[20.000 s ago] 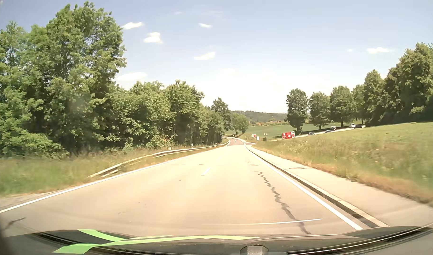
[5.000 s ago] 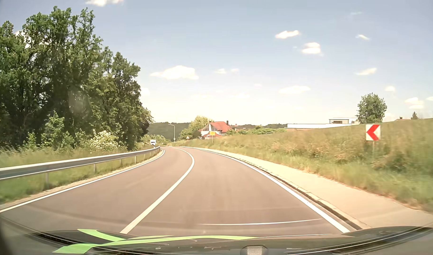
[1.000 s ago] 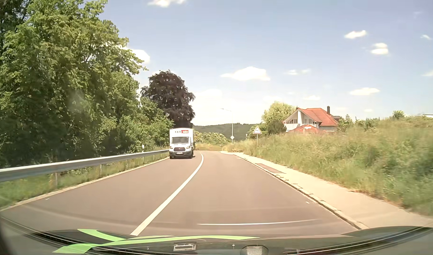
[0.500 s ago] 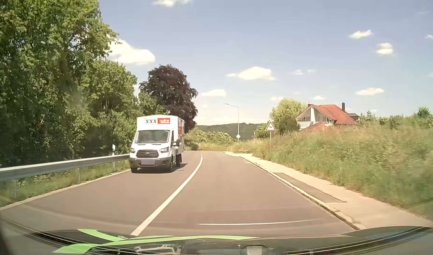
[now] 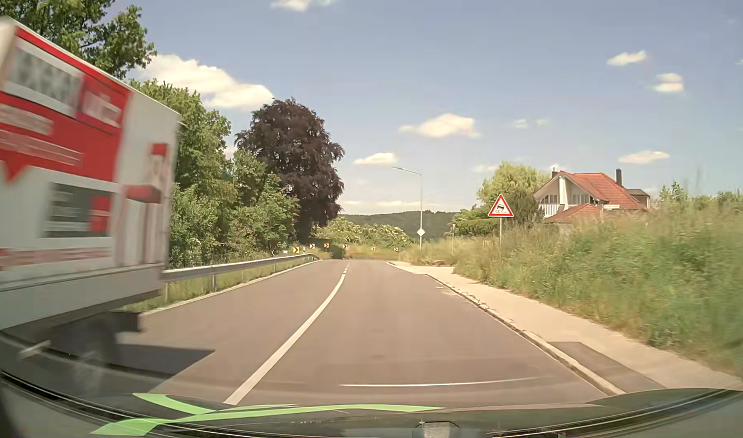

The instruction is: Follow the waypoints while adhering to traffic rules and regulations

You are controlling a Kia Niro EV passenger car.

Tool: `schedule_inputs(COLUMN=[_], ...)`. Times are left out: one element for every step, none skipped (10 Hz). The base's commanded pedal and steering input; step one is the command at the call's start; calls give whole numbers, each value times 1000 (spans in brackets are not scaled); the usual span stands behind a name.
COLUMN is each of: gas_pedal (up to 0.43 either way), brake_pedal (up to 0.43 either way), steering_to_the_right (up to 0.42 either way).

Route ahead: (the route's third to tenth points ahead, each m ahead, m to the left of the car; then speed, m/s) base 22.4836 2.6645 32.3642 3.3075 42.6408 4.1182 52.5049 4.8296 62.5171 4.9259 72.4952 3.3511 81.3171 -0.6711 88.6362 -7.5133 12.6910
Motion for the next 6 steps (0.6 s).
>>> schedule_inputs(gas_pedal=[150,157,157,157,157,169], brake_pedal=[0,0,0,0,0,0], steering_to_the_right=[-15,-16,-17,-18,-18,-18])
